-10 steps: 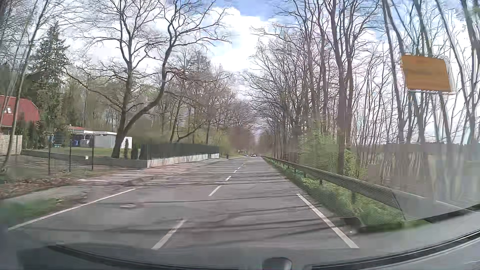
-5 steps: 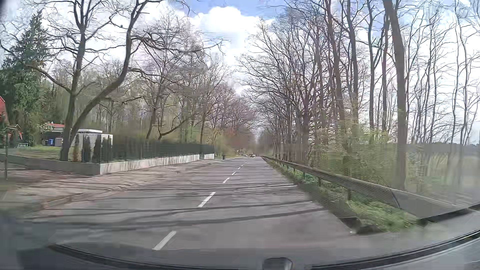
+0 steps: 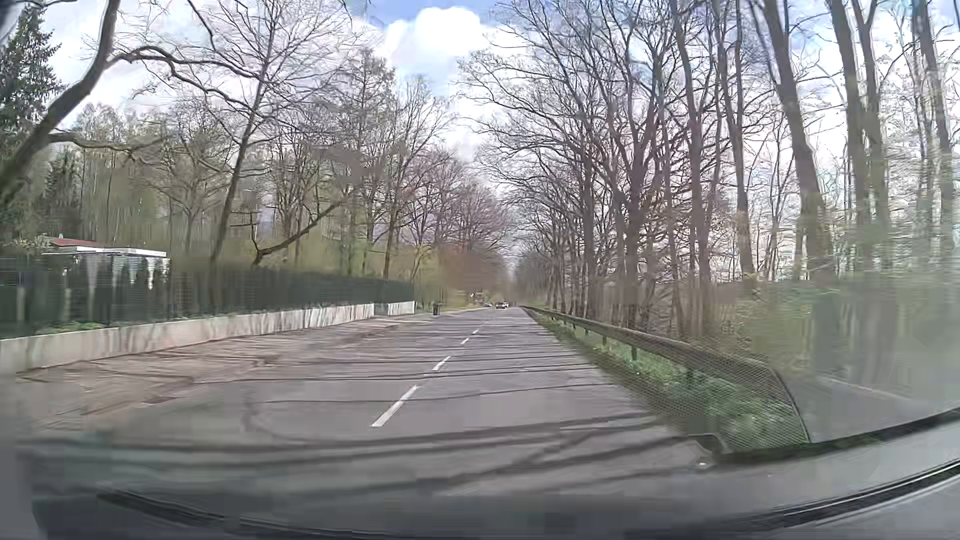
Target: Follow the waypoints while adhering to traffic rules and regulations
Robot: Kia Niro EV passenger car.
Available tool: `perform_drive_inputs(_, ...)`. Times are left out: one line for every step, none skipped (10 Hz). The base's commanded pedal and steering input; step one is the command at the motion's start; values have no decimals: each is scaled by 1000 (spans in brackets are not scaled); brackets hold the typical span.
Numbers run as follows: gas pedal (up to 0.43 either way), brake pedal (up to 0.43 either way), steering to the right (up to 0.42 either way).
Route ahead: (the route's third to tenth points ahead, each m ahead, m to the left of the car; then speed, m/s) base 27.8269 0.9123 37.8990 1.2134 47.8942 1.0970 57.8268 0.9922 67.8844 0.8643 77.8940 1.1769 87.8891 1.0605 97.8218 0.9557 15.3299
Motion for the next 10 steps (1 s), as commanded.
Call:
perform_drive_inputs(28,0,4)
perform_drive_inputs(28,6,3)
perform_drive_inputs(28,0,3)
perform_drive_inputs(8,0,4)
perform_drive_inputs(0,0,4)
perform_drive_inputs(0,0,3)
perform_drive_inputs(0,0,3)
perform_drive_inputs(0,0,4)
perform_drive_inputs(0,0,3)
perform_drive_inputs(0,0,3)
